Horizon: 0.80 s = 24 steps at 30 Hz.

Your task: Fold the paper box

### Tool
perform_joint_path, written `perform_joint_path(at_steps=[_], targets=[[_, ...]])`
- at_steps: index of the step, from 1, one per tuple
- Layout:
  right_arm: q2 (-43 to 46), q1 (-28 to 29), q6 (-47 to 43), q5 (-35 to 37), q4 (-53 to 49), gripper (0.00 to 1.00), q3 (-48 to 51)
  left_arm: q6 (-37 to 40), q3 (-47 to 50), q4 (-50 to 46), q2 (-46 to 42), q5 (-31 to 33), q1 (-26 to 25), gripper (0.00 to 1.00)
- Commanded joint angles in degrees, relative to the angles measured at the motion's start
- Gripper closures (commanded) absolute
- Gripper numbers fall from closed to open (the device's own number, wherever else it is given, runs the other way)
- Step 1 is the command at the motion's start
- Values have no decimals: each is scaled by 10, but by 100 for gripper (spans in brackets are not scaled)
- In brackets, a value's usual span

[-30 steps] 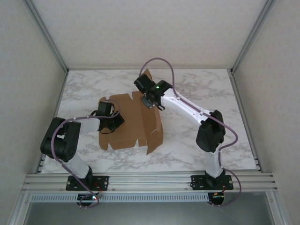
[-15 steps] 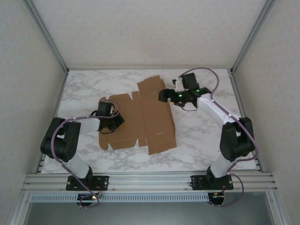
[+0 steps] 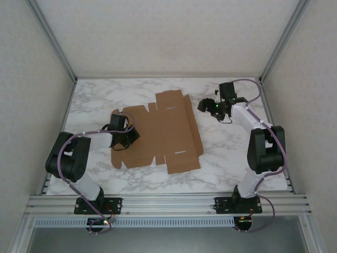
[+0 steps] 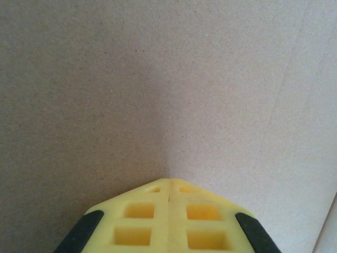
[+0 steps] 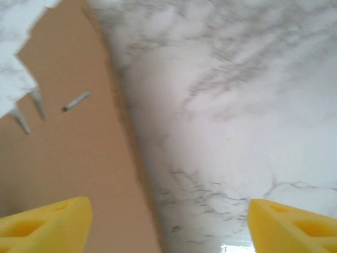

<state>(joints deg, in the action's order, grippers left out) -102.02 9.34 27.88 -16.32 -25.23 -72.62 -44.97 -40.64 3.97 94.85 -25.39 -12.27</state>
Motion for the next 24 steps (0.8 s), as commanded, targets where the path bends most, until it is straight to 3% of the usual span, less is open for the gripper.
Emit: perform_joint_path(at_steps=[1,3,6,12,19,24], targets=[[-35,-6,0,-33,-4,52,-4,4,2,-25,1,17,-2,100],[-63,-6,-8,-62,-13,58,-14,5,2,-25,1,17,-1,100],[-94,-5,-18,-126,-7,59,-14,2,2,-23,1,14,-1,100],[-122,4,-32,-193,-4,55,-5,2,1,-17,5,0,-2,100],[-147,44,-32,-340,-2,44,-16,4,-2,-12,10,-2,-9,100],[-120,59,12,-392,68,41,12,3,1,-11,9,-4,-10,100]])
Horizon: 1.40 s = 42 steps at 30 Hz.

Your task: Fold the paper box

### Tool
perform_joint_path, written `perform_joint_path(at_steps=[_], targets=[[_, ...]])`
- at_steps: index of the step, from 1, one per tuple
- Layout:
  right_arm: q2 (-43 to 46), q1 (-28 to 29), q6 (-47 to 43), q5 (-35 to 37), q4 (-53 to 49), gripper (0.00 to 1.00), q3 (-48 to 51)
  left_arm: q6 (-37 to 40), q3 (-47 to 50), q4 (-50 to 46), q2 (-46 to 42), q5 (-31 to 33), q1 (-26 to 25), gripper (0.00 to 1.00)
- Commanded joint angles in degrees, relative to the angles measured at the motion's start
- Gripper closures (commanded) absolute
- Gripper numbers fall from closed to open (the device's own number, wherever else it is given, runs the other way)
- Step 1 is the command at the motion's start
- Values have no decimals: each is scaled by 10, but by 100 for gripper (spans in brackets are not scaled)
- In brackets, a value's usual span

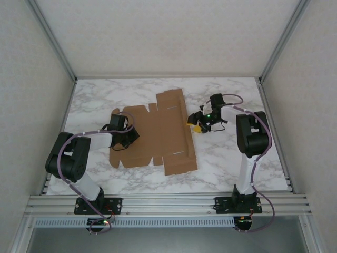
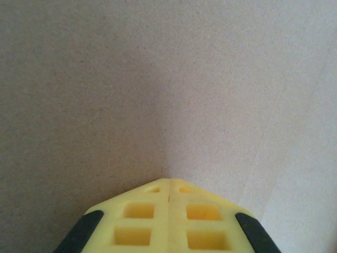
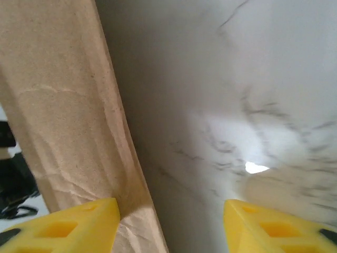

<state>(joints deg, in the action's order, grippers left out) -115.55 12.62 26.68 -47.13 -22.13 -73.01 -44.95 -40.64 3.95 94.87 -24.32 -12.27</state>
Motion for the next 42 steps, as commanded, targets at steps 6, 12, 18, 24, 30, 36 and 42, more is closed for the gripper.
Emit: perform_joint_path(at_steps=[6,12,18,24,30,36,42], targets=[[68,43,90,-120,134,39,52,2,4,-5,7,-17,-10,100],[80,111,96,-101,123,38,10,-3,3,2,9,-25,-11,100],[32,173,13,59,-54,42,-108,-21,11,28,6,-52,-11,100],[25,186,-15,134,-98,42,-142,-26,9,22,-34,-59,-5,96],[20,190,-34,154,-129,43,-170,-9,-10,-17,-73,-57,22,81],[13,196,-54,150,-140,43,-186,-6,-29,46,-104,-155,29,40],[13,196,-66,113,-126,44,-182,-57,-25,154,-84,-241,29,44]])
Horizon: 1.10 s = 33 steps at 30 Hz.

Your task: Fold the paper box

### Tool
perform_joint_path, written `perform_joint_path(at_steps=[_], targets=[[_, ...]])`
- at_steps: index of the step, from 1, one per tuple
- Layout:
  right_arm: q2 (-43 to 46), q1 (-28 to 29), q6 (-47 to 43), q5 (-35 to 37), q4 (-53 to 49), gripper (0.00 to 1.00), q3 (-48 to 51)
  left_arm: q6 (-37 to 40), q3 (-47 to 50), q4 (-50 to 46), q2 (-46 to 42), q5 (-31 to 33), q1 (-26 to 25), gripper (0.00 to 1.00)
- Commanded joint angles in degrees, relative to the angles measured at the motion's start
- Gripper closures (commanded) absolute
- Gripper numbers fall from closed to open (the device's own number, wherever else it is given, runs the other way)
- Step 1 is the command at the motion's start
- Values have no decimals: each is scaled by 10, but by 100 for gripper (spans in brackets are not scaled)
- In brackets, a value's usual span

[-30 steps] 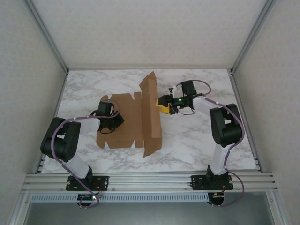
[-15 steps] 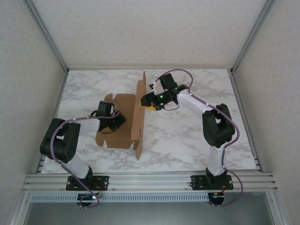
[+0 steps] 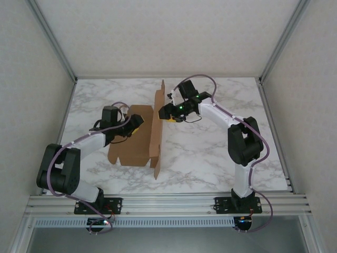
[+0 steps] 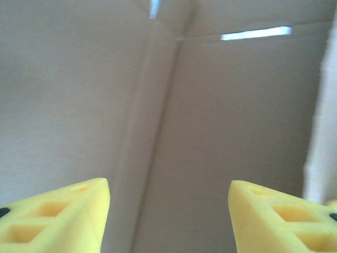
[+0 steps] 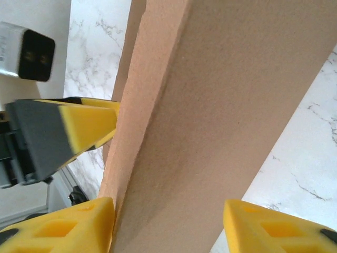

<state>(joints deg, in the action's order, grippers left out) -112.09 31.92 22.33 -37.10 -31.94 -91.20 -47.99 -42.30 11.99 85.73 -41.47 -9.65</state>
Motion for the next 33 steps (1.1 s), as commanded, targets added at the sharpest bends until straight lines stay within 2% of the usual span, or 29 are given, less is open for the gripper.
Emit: perform_joint_path(at_steps=[1,3,8,12,17,22,28,33], targets=[[-22,4,-24,8,-27,44,-1,-43,-3,115,12,-87,1,45],[-24,3,-30,2,-28,44,-3,-67,5,173,18,-117,-4,45],[-30,3,-45,-27,-33,45,-13,-74,4,222,23,-148,-20,46],[-31,3,-59,-44,-37,45,-20,-68,-10,223,45,-161,-41,47],[-31,3,-64,-54,-39,45,-24,-66,-7,213,60,-141,-49,50],[-31,3,-65,-59,-37,46,-22,-68,-6,213,62,-138,-49,58],[-32,1,-64,-58,-32,46,-26,-114,3,273,69,-149,-56,77],[-21,-5,-51,-37,-23,44,-29,-137,3,302,79,-139,-58,84]])
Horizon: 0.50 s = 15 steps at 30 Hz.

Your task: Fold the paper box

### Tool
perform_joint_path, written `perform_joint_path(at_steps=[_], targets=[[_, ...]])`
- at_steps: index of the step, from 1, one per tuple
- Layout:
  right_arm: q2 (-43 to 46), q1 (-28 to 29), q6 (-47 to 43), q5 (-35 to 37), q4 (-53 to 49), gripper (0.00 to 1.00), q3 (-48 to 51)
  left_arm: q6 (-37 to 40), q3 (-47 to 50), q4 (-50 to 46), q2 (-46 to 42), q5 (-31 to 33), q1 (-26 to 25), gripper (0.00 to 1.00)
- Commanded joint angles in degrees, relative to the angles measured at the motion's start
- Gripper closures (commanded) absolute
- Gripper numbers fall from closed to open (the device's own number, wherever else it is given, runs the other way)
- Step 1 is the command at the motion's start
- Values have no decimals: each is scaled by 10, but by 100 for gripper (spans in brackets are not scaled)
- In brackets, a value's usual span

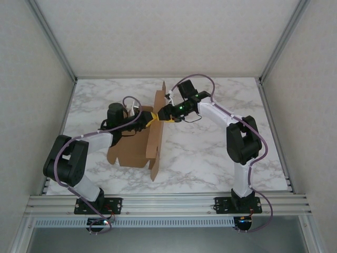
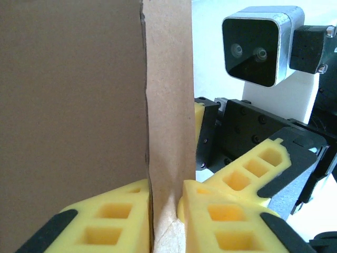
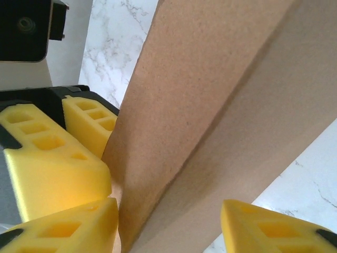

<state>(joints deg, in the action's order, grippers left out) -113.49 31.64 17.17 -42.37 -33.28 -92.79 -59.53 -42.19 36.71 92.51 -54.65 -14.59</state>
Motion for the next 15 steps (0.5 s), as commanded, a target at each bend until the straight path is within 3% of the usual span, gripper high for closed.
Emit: perform_joint_path(at_steps=[1,9,15], targets=[[-5,-3,3,19,-8,44,-14,-30,1,64,17,-6,-8,85],[-31,-9,-11,47,-49,40,-73,-114,-5,178,55,1,-9,93],[-33,-38,8,80,-47,23,-98,-138,-19,205,74,17,-8,97]])
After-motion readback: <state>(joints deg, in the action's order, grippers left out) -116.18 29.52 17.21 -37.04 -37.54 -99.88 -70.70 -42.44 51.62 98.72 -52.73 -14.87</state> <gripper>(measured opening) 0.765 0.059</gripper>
